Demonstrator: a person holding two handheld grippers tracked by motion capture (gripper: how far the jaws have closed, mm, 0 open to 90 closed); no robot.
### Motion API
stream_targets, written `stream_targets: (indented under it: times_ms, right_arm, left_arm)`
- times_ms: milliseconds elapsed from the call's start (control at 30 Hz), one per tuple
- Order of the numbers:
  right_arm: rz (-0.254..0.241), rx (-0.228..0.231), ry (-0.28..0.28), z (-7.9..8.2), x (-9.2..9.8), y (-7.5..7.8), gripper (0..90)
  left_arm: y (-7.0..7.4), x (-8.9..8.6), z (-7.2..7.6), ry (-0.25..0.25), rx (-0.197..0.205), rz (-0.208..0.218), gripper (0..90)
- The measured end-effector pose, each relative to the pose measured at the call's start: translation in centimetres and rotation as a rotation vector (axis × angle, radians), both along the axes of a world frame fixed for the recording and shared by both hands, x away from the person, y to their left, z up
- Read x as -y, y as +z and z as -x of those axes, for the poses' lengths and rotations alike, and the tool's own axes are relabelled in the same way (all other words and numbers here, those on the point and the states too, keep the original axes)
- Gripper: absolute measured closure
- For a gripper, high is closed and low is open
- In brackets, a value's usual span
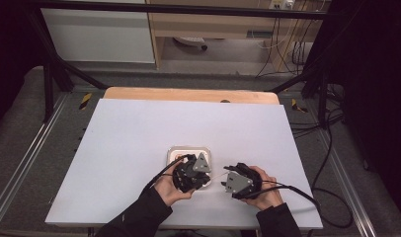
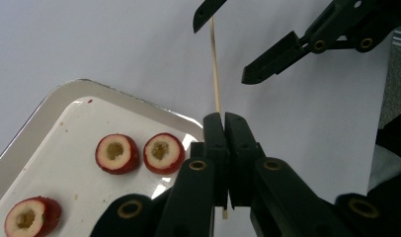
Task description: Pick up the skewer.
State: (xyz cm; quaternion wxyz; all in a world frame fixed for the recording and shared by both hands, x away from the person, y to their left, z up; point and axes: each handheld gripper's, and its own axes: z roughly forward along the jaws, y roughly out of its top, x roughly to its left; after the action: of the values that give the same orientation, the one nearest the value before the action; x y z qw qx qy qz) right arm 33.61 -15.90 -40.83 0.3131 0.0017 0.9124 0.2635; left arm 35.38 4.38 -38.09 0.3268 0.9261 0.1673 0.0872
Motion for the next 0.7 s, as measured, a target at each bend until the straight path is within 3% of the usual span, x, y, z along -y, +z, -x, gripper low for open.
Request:
stream_targets:
  times_ms: [67, 167, 200, 267, 500, 700]
  right_arm:
    - [0.042, 0.02, 0.026, 0.0, 0.0, -0.1, 55.5]
    - [0.057, 0.013, 0.035, 0.2, -0.1, -0.4, 59.5]
    - [0.093, 0.038, 0.062, 0.1, -0.1, -0.4, 64.3]
    - [0.113, 0.047, 0.08, 0.2, 0.0, -0.5, 67.6]
    - [0.151, 0.098, 0.135, 0.5, -0.1, -0.6, 78.9]
    - [0.187, 0.112, 0.183, 0.6, -0.1, -0.9, 85.7]
  left_arm:
    - [-0.1, 0.4, 0.0, -0.007, -0.004, 0.0, 88.5]
    - [-0.1, 0.9, 0.1, -0.018, -0.011, -0.004, 88.5]
    - [-0.1, 1.0, 0.1, -0.024, -0.012, -0.007, 88.5]
    - [-0.2, 1.2, 0.1, -0.032, -0.015, -0.014, 88.5]
    - [-0.2, 1.6, 0.2, -0.048, -0.02, -0.023, 88.5]
    - [-0.2, 1.6, 0.2, -0.052, -0.022, -0.024, 88.5]
